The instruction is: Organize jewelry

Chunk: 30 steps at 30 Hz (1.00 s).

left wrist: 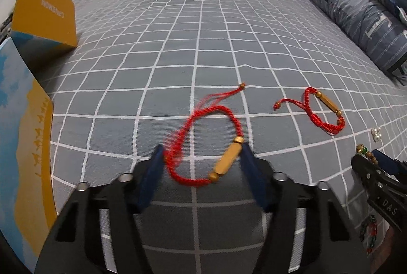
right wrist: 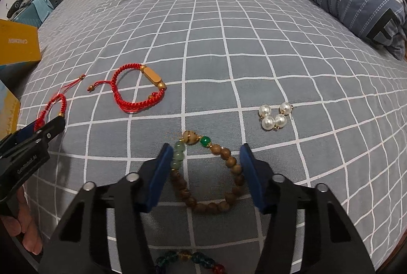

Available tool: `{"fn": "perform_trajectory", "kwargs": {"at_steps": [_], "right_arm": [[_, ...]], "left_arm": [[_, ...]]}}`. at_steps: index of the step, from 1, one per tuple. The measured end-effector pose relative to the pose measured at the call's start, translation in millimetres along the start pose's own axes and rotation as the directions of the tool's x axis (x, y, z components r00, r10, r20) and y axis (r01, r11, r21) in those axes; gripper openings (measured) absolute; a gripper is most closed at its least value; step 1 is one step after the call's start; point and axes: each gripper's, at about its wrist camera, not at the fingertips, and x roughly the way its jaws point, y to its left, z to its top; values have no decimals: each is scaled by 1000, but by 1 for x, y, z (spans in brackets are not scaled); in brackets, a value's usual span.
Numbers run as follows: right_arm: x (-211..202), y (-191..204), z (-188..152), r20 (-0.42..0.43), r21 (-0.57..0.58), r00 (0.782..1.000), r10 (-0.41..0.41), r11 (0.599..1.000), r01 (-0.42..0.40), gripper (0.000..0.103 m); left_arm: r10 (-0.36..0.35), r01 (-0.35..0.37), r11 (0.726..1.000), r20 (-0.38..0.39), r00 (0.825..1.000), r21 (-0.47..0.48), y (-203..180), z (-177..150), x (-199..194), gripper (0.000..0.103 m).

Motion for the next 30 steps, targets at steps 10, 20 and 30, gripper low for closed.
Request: {"fn": "perform_trajectory", "kwargs": {"at_steps": [10, 20, 30], "right_arm": [[-3, 2, -1, -5, 5, 1000, -2, 1000, 2, 11], [-14, -2, 1, 33, 29, 999, 7, 1000, -8, 8], [-29, 1, 0, 74, 21, 997, 11, 1000, -13, 8]], "left_arm": [[-18, 18, 1000, -14, 1000, -23, 7, 0, -4, 13], [-51, 51, 999, 20, 999, -13, 4, -1, -20, 13], [-71, 71, 997, 53, 996, 3, 3, -4, -37, 13]]}}
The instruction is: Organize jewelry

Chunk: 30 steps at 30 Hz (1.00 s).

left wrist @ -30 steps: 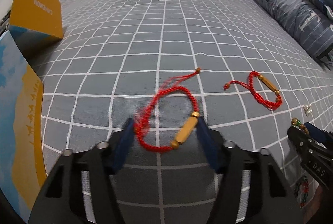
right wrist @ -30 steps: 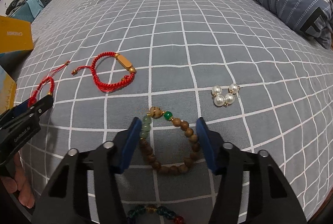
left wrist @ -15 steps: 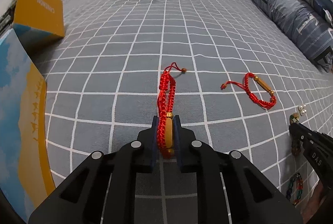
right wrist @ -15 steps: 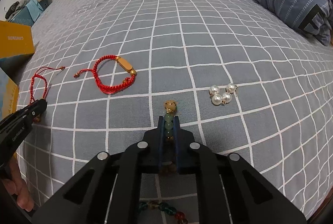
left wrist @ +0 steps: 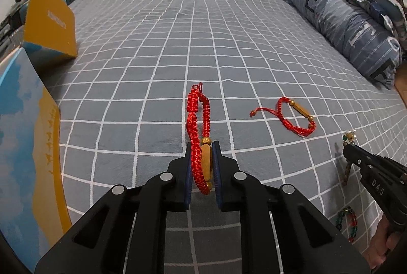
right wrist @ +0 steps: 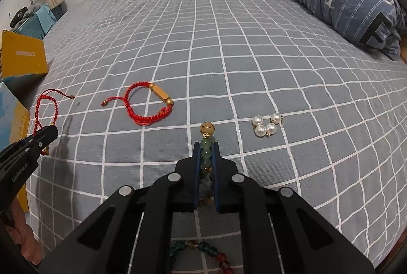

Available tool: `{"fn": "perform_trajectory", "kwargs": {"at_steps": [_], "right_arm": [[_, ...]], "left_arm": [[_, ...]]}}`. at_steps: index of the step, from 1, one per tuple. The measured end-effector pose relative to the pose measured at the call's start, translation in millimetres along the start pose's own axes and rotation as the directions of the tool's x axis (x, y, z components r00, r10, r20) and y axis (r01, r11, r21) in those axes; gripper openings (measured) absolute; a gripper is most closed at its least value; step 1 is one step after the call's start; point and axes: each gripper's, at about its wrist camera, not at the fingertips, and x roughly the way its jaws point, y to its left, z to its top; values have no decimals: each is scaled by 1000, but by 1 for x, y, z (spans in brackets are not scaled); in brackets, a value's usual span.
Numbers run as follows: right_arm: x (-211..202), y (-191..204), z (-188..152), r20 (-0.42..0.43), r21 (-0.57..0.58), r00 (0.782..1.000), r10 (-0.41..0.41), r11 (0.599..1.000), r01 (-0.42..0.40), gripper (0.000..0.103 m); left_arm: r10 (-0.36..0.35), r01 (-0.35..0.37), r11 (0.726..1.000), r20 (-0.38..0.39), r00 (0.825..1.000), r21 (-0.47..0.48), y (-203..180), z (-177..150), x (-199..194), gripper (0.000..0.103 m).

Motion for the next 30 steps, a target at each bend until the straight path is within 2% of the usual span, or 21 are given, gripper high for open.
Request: {"fn": "perform_trajectory", "kwargs": {"at_steps": [30], "right_arm": [[-78, 20, -5, 109, -40, 994, 6, 999, -2, 8]], "left_arm": [[16, -17, 1000, 89, 996, 1, 10, -11, -89, 13]]}}
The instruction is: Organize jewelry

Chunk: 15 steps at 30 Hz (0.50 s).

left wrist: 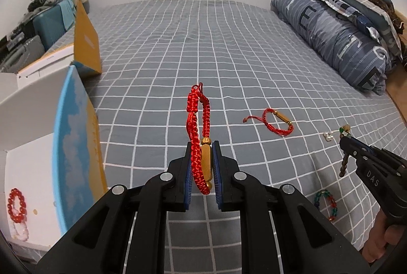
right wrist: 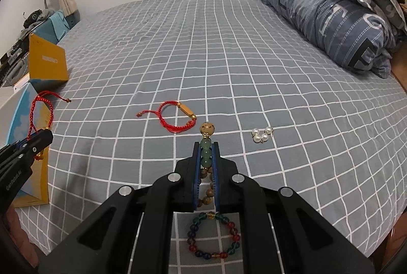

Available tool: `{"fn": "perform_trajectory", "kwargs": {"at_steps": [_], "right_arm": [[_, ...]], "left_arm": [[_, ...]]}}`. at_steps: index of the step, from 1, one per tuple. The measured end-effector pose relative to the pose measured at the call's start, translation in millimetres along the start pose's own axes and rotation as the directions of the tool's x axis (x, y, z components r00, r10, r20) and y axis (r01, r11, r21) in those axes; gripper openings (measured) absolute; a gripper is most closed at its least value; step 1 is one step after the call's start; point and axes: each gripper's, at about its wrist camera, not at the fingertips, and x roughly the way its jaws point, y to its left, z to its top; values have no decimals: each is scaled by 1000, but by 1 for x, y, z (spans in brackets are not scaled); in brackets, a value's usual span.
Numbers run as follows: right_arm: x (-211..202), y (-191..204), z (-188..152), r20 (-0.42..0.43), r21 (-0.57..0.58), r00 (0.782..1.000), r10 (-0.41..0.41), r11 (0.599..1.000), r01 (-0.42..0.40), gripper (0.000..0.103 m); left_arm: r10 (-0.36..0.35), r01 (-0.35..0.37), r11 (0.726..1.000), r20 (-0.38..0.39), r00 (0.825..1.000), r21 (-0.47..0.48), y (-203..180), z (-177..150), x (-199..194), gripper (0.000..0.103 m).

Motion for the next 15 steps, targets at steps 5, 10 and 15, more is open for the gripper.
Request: {"fn": "perform_trajectory", "kwargs": {"at_steps": [5, 10, 15], "right_arm": [[-16, 8, 1, 21, -9, 1000, 6, 1000, -6, 8], [-30, 19, 2, 39, -23, 999, 15, 1000, -14, 8], [-44, 32, 4, 58, -37, 998, 26, 999, -24, 8]], "left_arm": [[8, -8, 1000, 20, 1000, -2, 5, 0, -18, 13], [28, -28, 1000, 35, 999, -11, 15, -1, -35, 13], [45, -44, 999, 47, 998, -22, 26, -2, -53, 13]]}}
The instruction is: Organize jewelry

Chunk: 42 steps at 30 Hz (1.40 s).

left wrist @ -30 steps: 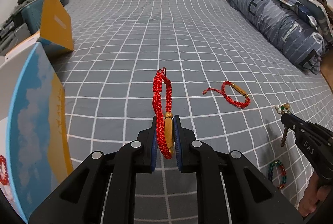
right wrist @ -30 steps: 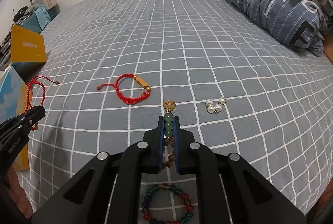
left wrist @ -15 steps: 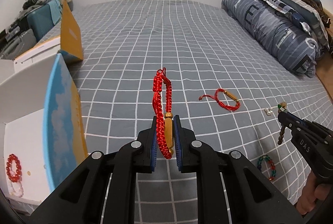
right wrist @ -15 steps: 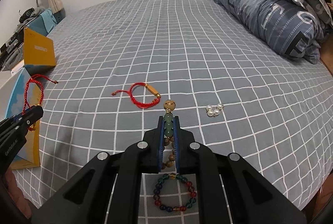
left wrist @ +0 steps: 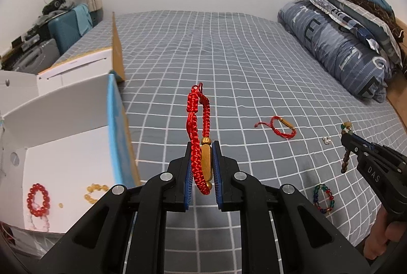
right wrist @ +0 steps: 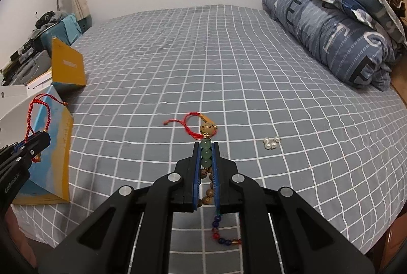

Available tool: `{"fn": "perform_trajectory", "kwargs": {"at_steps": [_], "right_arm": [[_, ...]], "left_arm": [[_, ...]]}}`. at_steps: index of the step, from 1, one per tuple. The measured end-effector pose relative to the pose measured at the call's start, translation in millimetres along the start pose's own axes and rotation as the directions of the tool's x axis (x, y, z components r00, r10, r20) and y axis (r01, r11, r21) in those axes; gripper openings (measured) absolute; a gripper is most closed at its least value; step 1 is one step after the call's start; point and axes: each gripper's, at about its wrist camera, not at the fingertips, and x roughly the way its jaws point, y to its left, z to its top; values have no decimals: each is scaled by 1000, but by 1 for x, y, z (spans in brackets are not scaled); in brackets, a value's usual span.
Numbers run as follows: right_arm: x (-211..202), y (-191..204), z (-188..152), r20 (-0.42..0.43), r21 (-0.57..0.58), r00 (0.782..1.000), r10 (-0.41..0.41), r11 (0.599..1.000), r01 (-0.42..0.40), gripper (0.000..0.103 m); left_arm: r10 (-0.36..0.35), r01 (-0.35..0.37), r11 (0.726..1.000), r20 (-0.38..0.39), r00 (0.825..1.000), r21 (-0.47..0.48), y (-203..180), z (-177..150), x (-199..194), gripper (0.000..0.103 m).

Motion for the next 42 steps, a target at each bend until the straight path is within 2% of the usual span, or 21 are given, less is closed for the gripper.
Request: {"fn": "perform_trajectory", "kwargs": {"at_steps": [20, 30, 42], "right_arm": [[-32, 92, 7, 45, -92, 996, 83, 993, -78, 8], [-46, 155, 16, 70, -139, 983, 170, 978, -159, 8], [-51, 224, 14, 73, -199, 961, 267, 948, -248, 8]], "left_arm": [[108, -105, 992, 40, 993, -74, 84, -12, -64, 13], [195, -189, 971, 27, 980, -148, 149, -24, -84, 13], [279, -270, 937, 11, 960, -219, 207, -42, -105, 13]]}}
